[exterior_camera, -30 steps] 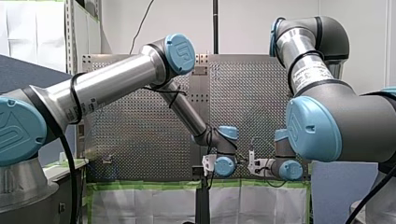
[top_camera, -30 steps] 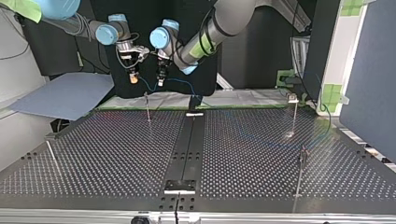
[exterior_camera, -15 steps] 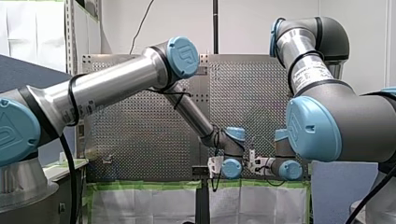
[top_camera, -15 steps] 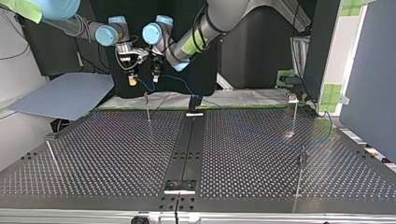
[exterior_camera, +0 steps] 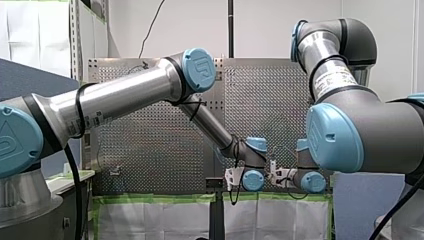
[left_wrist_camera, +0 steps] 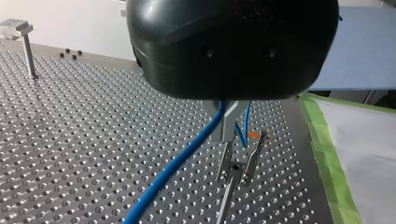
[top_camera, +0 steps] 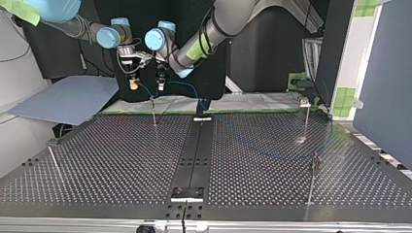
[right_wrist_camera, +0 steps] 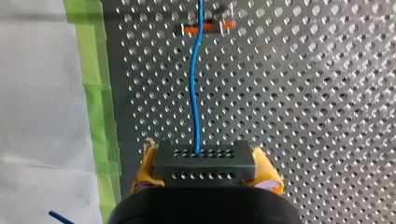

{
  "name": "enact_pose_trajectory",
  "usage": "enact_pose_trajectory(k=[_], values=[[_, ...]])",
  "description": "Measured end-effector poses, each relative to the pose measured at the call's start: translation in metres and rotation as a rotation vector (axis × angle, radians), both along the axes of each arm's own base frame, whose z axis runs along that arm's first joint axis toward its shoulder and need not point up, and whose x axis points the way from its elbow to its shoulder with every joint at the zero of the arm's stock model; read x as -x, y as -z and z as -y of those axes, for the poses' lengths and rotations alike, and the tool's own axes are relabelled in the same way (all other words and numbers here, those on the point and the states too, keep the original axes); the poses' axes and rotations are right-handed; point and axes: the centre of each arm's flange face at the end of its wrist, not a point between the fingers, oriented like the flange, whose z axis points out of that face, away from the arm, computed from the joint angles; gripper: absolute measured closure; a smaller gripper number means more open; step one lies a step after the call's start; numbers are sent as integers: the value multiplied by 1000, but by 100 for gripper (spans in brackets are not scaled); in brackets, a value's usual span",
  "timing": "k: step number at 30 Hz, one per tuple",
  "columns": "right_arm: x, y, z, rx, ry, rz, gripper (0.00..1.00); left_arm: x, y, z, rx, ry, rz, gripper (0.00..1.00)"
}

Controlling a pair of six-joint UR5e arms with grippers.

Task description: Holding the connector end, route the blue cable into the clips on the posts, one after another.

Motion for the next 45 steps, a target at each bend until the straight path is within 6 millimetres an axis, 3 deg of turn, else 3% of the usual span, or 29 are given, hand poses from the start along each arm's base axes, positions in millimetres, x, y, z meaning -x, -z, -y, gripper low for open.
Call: enact_pose_trajectory(k=[8,15,22,25,37,45], values=[[9,1,6,6,19,0,100,-4,-2,2,23,-3,25,100],[15,27,7,-18,29,-19,100,-14,0,-2,22,0,35,100],[17,38,12,-24,23,-19,100,-14,36,-12,-10,3,11,100],[15,37,16,-17,12,-15,100,-14,43,-13,-9,6,12,100],[11,31,32,3,-9,-12,100,-19,31,2,18,15,35,100],[15,27,49,-3,-2,-14,100,-28,29,-3,13,-1,32,100]])
